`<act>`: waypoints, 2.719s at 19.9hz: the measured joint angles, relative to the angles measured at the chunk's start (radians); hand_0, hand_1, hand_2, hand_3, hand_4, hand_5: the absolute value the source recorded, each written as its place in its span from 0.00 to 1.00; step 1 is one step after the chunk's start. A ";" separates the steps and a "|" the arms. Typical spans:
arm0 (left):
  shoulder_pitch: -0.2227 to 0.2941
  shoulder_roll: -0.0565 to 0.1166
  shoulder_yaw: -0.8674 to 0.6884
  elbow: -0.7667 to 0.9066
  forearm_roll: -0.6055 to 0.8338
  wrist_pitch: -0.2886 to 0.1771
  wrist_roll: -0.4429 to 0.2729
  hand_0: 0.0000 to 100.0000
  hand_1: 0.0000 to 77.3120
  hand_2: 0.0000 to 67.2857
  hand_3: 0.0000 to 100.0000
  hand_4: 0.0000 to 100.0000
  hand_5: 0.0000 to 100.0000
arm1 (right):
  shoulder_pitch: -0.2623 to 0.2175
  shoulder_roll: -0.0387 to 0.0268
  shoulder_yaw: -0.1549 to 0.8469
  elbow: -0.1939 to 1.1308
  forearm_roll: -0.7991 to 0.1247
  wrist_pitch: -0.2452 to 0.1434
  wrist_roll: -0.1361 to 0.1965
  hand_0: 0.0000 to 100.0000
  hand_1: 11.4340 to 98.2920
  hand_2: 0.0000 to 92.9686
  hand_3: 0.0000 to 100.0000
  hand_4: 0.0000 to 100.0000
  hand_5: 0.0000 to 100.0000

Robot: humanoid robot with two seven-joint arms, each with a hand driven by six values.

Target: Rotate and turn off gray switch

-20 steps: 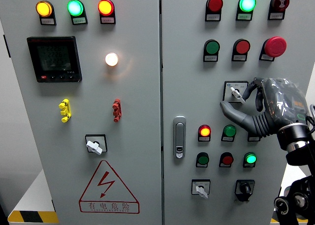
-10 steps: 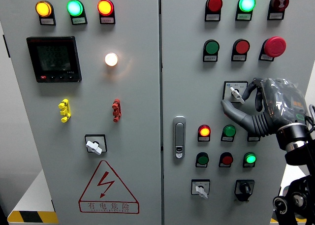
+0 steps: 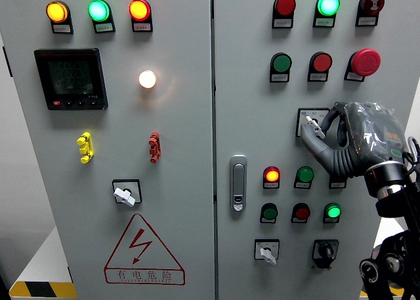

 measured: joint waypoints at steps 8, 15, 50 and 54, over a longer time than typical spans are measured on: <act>0.000 0.000 0.000 0.000 0.000 0.000 0.000 0.88 0.00 0.20 0.19 0.08 0.11 | 0.000 0.0002 -0.001 0.001 -0.002 -0.001 -0.006 0.64 0.30 0.76 1.00 1.00 1.00; 0.000 0.000 0.000 0.000 -0.001 0.000 0.000 0.88 0.00 0.20 0.19 0.08 0.11 | -0.005 0.0003 -0.002 0.008 -0.004 -0.001 -0.017 0.74 0.29 0.77 1.00 1.00 1.00; 0.000 0.000 0.000 0.000 0.000 0.000 0.000 0.88 0.00 0.20 0.19 0.08 0.11 | -0.213 -0.0047 0.040 0.277 0.019 -0.057 0.138 0.00 0.32 0.33 0.46 0.34 0.62; 0.000 0.001 0.000 0.000 0.000 0.000 0.000 0.88 0.00 0.20 0.19 0.08 0.11 | -0.262 -0.0060 0.049 0.329 0.007 -0.057 0.207 0.00 0.33 0.19 0.27 0.15 0.41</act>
